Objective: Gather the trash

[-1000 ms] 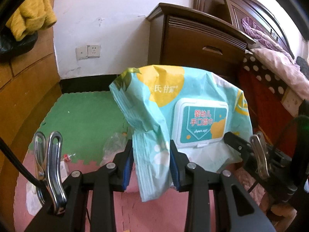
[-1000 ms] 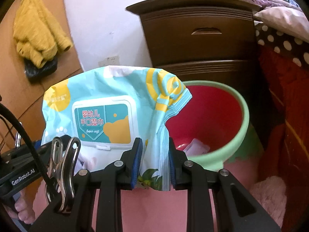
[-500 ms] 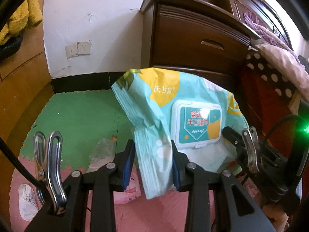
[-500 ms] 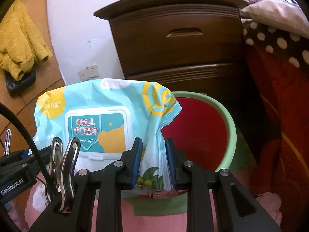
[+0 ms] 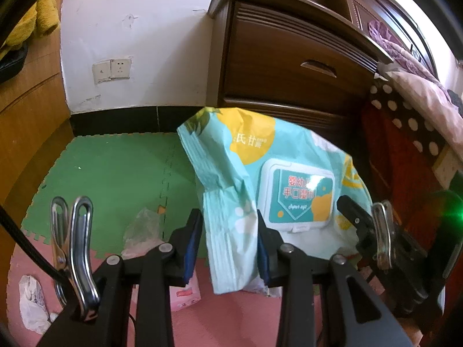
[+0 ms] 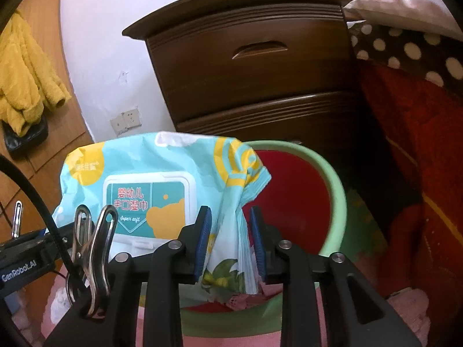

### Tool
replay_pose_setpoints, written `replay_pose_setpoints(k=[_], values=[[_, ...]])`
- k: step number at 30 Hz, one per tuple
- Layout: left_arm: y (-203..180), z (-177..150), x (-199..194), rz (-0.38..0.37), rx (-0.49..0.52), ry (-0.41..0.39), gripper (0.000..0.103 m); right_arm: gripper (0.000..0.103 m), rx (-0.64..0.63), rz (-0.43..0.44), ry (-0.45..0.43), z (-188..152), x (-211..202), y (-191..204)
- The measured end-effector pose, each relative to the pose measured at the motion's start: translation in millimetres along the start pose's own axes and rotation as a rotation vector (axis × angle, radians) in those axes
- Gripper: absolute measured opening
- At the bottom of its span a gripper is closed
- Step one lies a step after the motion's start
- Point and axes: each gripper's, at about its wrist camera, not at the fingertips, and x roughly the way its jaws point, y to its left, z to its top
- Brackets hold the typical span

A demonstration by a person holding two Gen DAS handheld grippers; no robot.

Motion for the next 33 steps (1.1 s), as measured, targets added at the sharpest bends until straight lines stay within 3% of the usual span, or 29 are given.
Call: replay_pose_setpoints(k=[5,9,20,33], values=[[-8.4,9.1,4.0,0.016,0.020,-0.010,0.037,0.037,-0.005,-0.006,-0.036,2.3,-8.8,-0.6],[-11.3,14.8,7.4,0.005,0.028,-0.014,0.053,0.039,0.004,-0.004,-0.036,1.7,-10.0,-3.8],[-11.1,25.0,-5.6,-0.023,0.027,-0.040,0.054,0.039,0.024,0.022,-0.033,-2.7,-12.6,-4.2],[1.3,30.2,-25.2,-0.005,0.018,-0.061,0.054,0.039,0.009,0.057,-0.039,-10.2,-21.4,1.6]])
